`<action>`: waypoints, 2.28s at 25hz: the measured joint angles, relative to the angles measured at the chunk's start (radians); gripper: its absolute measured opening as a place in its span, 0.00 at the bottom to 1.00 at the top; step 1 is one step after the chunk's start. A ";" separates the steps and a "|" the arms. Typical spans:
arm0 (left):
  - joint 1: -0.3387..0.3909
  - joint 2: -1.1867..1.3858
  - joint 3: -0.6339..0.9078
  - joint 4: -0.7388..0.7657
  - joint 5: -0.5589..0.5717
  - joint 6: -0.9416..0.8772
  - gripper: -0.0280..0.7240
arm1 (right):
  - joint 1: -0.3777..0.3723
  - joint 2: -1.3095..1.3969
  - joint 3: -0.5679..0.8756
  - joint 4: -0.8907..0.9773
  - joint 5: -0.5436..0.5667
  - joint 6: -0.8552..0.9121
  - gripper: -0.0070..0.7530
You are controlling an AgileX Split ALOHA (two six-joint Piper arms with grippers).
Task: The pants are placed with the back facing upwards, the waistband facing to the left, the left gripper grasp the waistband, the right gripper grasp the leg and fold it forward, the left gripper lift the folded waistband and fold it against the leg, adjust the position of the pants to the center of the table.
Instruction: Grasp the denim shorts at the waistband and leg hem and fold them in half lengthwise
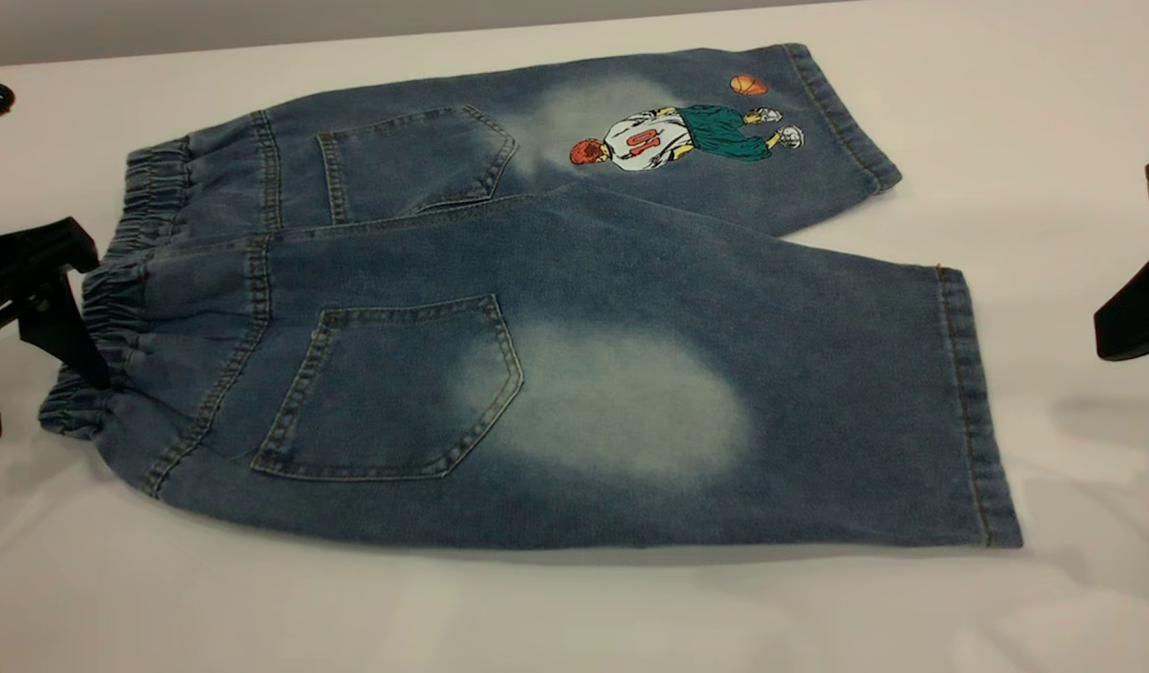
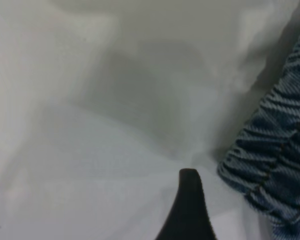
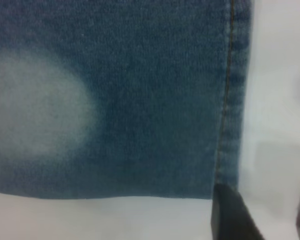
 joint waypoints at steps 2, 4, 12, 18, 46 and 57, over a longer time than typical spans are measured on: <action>0.000 0.000 0.000 -0.018 0.000 0.000 0.74 | 0.000 0.000 0.000 0.000 0.000 -0.001 0.33; 0.000 0.000 0.000 -0.023 0.000 0.001 0.74 | 0.000 0.000 0.000 0.000 0.000 -0.009 0.33; 0.000 0.002 0.000 -0.036 0.004 0.001 0.71 | 0.000 0.000 0.000 -0.001 0.000 -0.012 0.33; 0.000 0.043 -0.003 -0.035 0.021 0.012 0.71 | 0.000 0.000 0.000 -0.001 0.002 -0.011 0.33; -0.002 0.077 -0.011 -0.033 -0.090 0.047 0.18 | 0.000 0.000 0.000 0.027 0.067 -0.008 0.33; -0.002 -0.063 -0.009 -0.032 -0.029 0.101 0.18 | 0.000 0.172 0.000 0.115 0.080 -0.164 0.33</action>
